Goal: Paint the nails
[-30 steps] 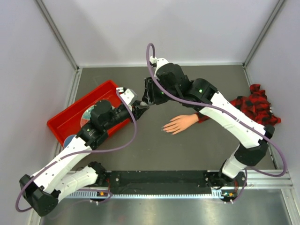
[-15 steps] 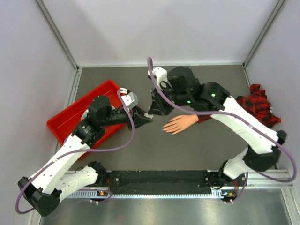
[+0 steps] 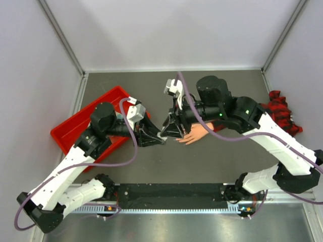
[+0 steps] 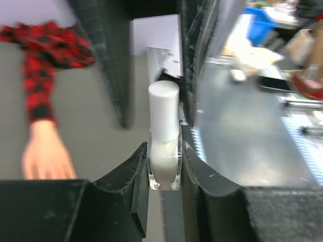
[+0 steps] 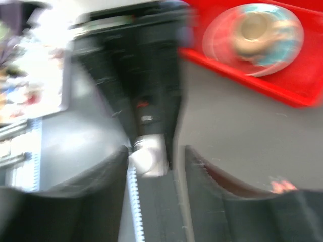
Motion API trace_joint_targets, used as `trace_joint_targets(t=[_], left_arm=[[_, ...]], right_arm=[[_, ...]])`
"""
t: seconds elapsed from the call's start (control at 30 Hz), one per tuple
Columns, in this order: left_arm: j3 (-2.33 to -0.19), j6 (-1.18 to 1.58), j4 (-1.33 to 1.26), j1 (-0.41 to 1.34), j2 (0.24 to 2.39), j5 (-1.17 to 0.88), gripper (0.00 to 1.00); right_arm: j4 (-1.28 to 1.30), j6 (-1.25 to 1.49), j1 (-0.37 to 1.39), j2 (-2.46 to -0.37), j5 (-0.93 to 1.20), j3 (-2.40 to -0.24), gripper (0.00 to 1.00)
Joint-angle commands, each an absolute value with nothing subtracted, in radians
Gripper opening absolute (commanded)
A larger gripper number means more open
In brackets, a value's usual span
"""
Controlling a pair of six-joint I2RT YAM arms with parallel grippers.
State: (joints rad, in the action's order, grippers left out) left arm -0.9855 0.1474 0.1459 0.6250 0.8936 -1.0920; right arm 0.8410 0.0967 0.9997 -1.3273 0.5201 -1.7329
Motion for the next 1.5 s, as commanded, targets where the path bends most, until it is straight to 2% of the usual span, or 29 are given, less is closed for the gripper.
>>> trace_joint_targets(t=[0.0, 0.07, 0.17, 0.3, 0.5, 0.77, 0.83, 0.87, 0.9, 1.0, 1.03, 1.17, 1.27, 1.43, 1.47], left_arm=[[-1.026, 0.008, 0.181, 0.643, 0.871, -0.687, 0.00], [-1.003, -0.035, 0.190, 0.646, 0.876, -0.574, 0.00], [-0.963, -0.051, 0.163, 0.646, 0.876, -0.396, 0.00], [-0.907, -0.043, 0.075, 0.646, 0.867, -0.347, 0.00], [-0.885, -0.032, 0.017, 0.644, 0.879, -0.353, 0.00], [-0.868, -0.028, -0.025, 0.646, 0.874, -0.357, 0.00], [-0.870, -0.028, -0.021, 0.646, 0.879, -0.365, 0.00], [-0.871, -0.026, -0.020, 0.646, 0.879, -0.374, 0.00], [-0.877, -0.023, -0.020, 0.646, 0.879, -0.400, 0.00], [-0.897, -0.015, -0.006, 0.643, 0.874, -0.545, 0.00], [-0.908, -0.012, 0.027, 0.644, 0.874, -0.730, 0.00], [-0.917, 0.106, -0.082, 0.644, 0.839, -1.097, 0.00], [-0.971, 0.178, -0.080, 0.643, 0.856, -1.263, 0.00], [-0.986, 0.169, -0.060, 0.644, 0.850, -1.171, 0.00], [-0.980, 0.158, -0.051, 0.644, 0.847, -1.140, 0.00]], right_arm=[[0.837, 0.176, 1.006, -1.405, 0.172, -1.841, 0.63], [0.876, 0.276, 1.006, -1.419, 0.016, -1.884, 0.69], [0.899, 0.426, 1.006, -1.446, -0.121, -1.911, 0.69], [0.925, 0.503, 1.008, -1.509, -0.150, -1.954, 0.52], [0.913, 0.508, 1.012, -1.577, -0.117, -1.994, 0.39], [0.922, 0.500, 1.012, -1.605, -0.081, -1.997, 0.38], [0.919, 0.488, 1.014, -1.605, -0.055, -1.997, 0.24], [0.919, 0.476, 1.012, -1.605, -0.037, -1.997, 0.12], [0.919, 0.442, 1.012, -1.605, -0.017, -2.000, 0.00], [0.904, 0.317, 1.012, -1.579, 0.116, -2.000, 0.00], [0.896, 0.287, 1.011, -1.565, 0.176, -1.994, 0.00], [0.848, 0.149, 1.002, -1.484, 0.340, -1.919, 0.00], [0.831, 0.058, 1.002, -1.442, 0.492, -1.853, 0.00], [0.824, 0.075, 1.002, -1.430, 0.467, -1.818, 0.00], [0.824, 0.078, 1.002, -1.424, 0.453, -1.818, 0.07]])
